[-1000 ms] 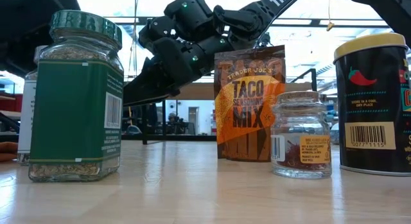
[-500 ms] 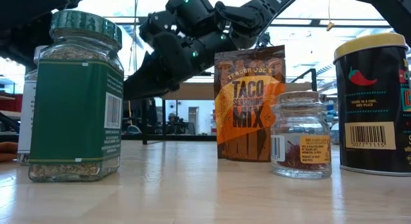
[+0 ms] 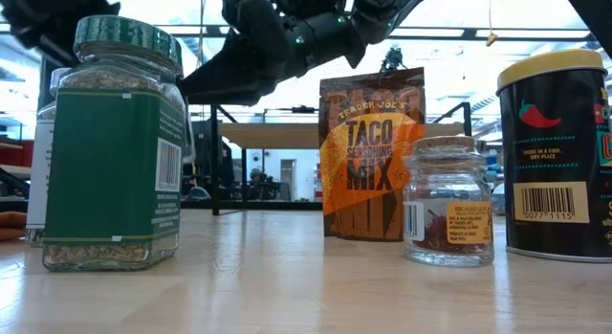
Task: Shelf spices
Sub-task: Put the golden seasoning bottle on the shelf
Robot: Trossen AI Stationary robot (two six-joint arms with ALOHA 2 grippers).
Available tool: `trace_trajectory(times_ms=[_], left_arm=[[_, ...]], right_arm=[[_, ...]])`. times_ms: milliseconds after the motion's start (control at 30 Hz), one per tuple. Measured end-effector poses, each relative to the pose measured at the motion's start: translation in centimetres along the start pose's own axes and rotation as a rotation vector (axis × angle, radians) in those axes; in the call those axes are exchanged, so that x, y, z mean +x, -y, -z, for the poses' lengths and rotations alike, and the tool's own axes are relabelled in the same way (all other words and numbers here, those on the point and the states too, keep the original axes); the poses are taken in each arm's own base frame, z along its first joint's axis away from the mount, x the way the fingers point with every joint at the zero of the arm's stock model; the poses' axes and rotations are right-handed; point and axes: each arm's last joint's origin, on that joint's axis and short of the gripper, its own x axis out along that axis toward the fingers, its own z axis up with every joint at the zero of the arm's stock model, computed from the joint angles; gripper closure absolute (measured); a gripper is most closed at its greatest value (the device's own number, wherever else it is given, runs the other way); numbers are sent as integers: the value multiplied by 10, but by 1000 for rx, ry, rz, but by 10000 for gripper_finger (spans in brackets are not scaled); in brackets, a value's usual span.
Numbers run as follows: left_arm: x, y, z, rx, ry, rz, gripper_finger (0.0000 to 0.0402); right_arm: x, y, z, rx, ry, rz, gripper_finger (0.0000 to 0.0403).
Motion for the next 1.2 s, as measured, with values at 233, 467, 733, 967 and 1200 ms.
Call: trace_trajectory(times_ms=[233,467,733,967,1200], left_arm=[[-3,-2,-32,53,-7,-29,209],[-4,-16,-67,47,48,27,228],[2,-28,-95,80,100,57,245],[16,-41,-117,98,107,27,245],[28,-56,-148,124,173,32,245]], right_arm=[[-17,9,-7,38,-44,14,211],[-37,15,-13,73,-110,31,211],[-69,23,-28,93,-136,57,211],[-104,35,-43,83,-143,138,211],[-128,58,-43,105,-152,197,211]])
